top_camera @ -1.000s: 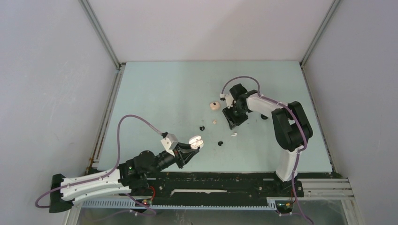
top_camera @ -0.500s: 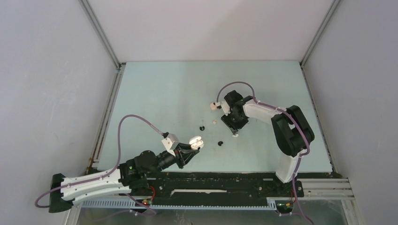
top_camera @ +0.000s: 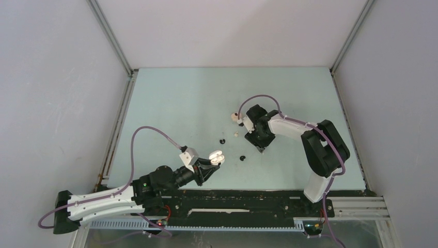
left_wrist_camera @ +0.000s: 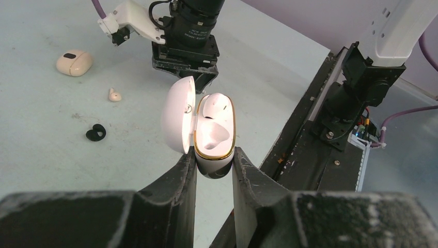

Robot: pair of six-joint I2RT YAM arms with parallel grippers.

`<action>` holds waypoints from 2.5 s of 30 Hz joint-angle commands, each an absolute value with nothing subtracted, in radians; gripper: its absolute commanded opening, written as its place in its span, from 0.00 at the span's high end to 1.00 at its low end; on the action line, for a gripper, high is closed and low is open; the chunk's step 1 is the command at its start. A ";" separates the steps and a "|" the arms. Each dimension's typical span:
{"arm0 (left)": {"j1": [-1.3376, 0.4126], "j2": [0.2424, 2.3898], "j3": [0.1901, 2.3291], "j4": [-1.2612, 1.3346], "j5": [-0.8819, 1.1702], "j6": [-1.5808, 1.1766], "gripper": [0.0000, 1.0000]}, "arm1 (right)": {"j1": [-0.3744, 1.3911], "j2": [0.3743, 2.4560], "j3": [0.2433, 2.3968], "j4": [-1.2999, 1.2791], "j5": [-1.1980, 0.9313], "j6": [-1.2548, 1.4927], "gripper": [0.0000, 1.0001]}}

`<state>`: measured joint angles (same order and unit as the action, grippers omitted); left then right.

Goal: Insert the wireless bluetooth earbuds into the charging case
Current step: Pick up the left earbud from the center of the board.

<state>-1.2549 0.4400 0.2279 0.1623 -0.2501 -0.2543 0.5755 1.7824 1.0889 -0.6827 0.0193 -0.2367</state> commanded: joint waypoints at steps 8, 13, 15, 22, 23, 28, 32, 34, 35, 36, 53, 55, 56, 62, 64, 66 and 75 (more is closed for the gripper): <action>-1.261 0.443 0.241 0.225 -0.239 -0.251 1.00 | 0.577 1.697 1.066 -0.688 -0.119 -0.258 0.51; -1.261 0.453 0.247 0.230 -0.236 -0.254 1.00 | 0.576 1.678 1.066 -0.655 -0.091 -0.238 0.52; -1.261 0.458 0.249 0.232 -0.234 -0.257 1.00 | 0.570 1.685 1.068 -0.646 -0.079 -0.232 0.53; -1.261 0.473 0.247 0.243 -0.231 -0.265 1.00 | 0.515 1.746 1.101 -0.650 -0.104 -0.203 0.59; -1.261 0.475 0.247 0.243 -0.232 -0.264 1.00 | 0.510 1.754 1.105 -0.652 -0.110 -0.200 0.59; -1.261 0.476 0.244 0.247 -0.230 -0.268 1.00 | 0.502 1.773 1.111 -0.653 -0.124 -0.196 0.63; -1.261 0.478 0.243 0.250 -0.231 -0.267 1.00 | 0.499 1.779 1.111 -0.654 -0.127 -0.195 0.65; -1.261 0.481 0.241 0.256 -0.231 -0.268 1.00 | 0.497 1.782 1.111 -0.656 -0.130 -0.198 0.66; -1.261 0.484 0.240 0.259 -0.231 -0.269 1.00 | 0.497 1.782 1.111 -0.654 -0.131 -0.198 0.66; -1.261 0.486 0.239 0.262 -0.230 -0.270 1.00 | 0.498 1.782 1.113 -0.654 -0.132 -0.198 0.66; -1.261 0.491 0.233 0.265 -0.234 -0.273 1.00 | 0.500 1.811 1.152 -0.717 -0.076 -0.183 0.66; -1.261 0.494 0.234 0.265 -0.234 -0.272 1.00 | 0.499 1.801 1.152 -0.722 -0.070 -0.184 0.66; -1.261 0.496 0.235 0.266 -0.234 -0.270 1.00 | 0.500 1.798 1.151 -0.722 -0.070 -0.183 0.67; -1.261 0.519 0.245 0.270 -0.229 -0.264 1.00 | 0.499 1.826 1.152 -0.723 -0.073 -0.190 0.70; -1.261 0.521 0.249 0.266 -0.227 -0.263 1.00 | 0.499 1.828 1.151 -0.725 -0.075 -0.191 0.70; -1.261 0.520 0.247 0.261 -0.228 -0.262 1.00 | 0.500 1.824 1.152 -0.728 -0.077 -0.190 0.68; -1.261 0.526 0.252 0.264 -0.227 -0.261 1.00 | 0.500 1.830 1.151 -0.735 -0.087 -0.202 0.76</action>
